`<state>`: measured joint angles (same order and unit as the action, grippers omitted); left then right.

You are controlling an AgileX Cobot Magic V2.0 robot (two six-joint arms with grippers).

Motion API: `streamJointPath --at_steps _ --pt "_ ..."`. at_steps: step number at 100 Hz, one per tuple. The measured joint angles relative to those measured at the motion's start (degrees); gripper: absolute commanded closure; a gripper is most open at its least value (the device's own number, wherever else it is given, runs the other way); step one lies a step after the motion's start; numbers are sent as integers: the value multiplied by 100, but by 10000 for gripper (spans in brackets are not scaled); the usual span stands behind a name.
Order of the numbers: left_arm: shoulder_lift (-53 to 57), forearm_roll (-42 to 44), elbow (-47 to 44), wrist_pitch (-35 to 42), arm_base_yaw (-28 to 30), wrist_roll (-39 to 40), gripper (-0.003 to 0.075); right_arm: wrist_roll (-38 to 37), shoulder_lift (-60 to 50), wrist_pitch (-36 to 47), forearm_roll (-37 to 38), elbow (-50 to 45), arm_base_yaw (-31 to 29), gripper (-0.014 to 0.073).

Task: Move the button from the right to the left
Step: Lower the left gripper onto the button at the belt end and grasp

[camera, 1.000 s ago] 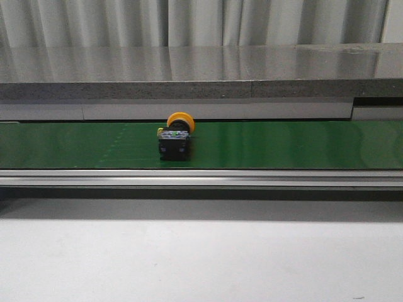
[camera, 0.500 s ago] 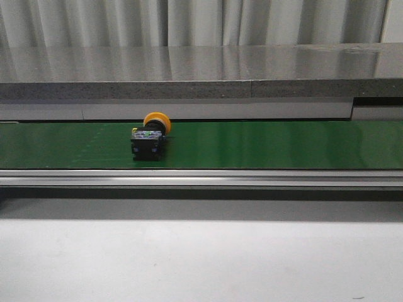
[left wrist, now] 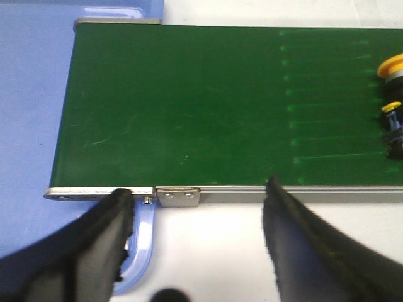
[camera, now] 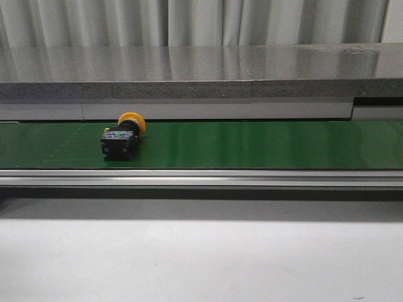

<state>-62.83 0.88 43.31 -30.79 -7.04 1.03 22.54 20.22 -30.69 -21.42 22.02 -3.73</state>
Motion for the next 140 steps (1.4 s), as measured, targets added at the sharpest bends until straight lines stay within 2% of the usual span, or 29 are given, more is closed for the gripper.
streamJointPath --at_steps 30,50,82,110,140 --pt "0 -263 127 -86 0 -11 159 0 0 0 0 0 0 662" --pt "-86 -294 577 -111 -418 -20 158 0 0 0 0 0 0 662" --pt "-1237 -307 1326 -134 -995 -20 158 0 0 0 0 0 0 662" --pt "-2201 -307 1749 -134 -1180 -20 158 0 0 0 0 0 0 662" --pt "-2607 -88 1788 -100 -1167 -20 158 0 0 0 0 0 0 662"
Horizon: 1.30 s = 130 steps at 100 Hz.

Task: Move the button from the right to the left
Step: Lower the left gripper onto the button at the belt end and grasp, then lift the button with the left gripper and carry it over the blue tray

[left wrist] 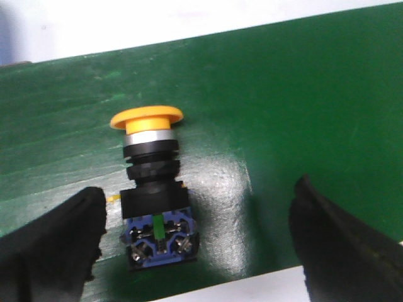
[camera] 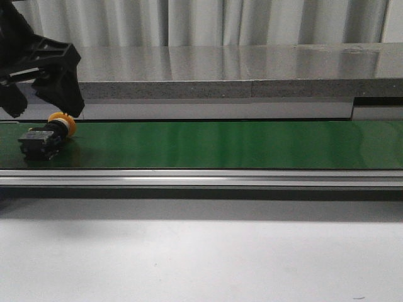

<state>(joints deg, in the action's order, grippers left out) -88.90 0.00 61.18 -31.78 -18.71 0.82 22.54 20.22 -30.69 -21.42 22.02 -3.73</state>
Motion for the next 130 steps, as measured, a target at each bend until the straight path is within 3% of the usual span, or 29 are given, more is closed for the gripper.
streamJointPath --at_steps 54,63,87,97,114,130 --pt "-469 201 21 31 676 0 169 0 0 0 0 0 0 662" --pt "-585 226 21 21 676 0 241 0 0 0 0 0 0 662" --pt "-600 401 32 -27 676 0 608 0 0 0 0 0 0 662" --pt "-600 518 60 -121 676 0 711 0 0 0 0 0 0 662" --pt "-374 736 60 -291 752 0 715 0 0 0 0 0 0 662" --pt "1 784 60 -325 1229 0 715 0 0 0 0 0 0 662"
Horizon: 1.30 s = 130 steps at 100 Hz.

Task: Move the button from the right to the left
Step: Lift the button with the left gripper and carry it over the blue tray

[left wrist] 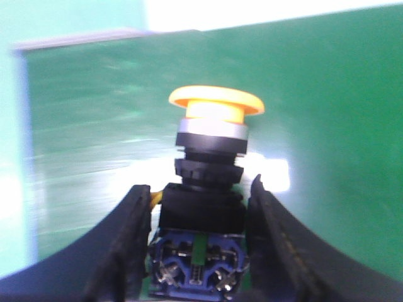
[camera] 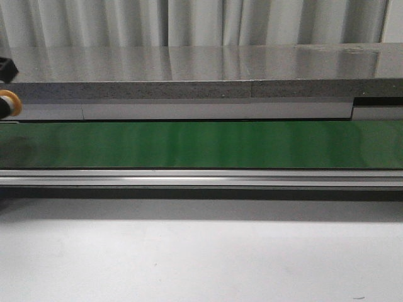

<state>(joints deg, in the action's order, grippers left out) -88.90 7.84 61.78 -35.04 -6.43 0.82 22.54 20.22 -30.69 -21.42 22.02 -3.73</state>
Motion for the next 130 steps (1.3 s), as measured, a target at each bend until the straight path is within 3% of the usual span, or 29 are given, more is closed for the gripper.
streamJointPath --at_steps 27,48,70,130 --pt "107 33 0 -15 1208 0 715 0 0 0 0 0 0 662" --pt "18 222 0 348 1793 0 715 0 0 0 0 0 0 662" --pt "-396 590 0 688 1870 -2 715 0 0 0 0 0 0 662" --pt "-1181 614 0 1132 1870 -2 715 0 0 0 0 0 0 662"
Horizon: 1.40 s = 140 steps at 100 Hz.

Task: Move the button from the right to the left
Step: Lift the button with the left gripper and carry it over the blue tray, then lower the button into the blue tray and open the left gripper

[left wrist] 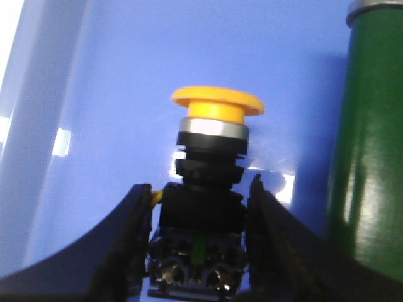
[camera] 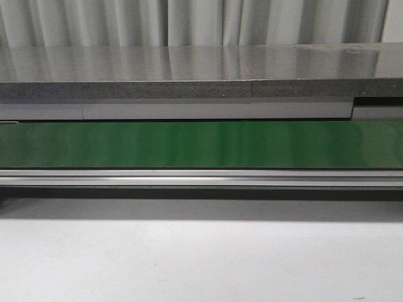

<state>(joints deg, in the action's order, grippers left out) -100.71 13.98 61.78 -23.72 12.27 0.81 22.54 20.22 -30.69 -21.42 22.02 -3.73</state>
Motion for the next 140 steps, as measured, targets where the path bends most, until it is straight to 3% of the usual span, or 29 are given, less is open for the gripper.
streamJointPath --at_steps 37,66,77,115,140 --pt "0 -289 0 83 0 0 698 0 0 0 0 0 0 662" --pt "0 -343 0 83 0 0 423 0 0 0 0 0 0 662" --pt "0 -343 0 83 0 0 360 0 0 0 0 0 0 662" --pt "0 -343 0 83 0 0 283 0 0 0 0 0 0 662" --pt "331 -260 0 129 0 0 285 0 0 0 0 0 0 662"
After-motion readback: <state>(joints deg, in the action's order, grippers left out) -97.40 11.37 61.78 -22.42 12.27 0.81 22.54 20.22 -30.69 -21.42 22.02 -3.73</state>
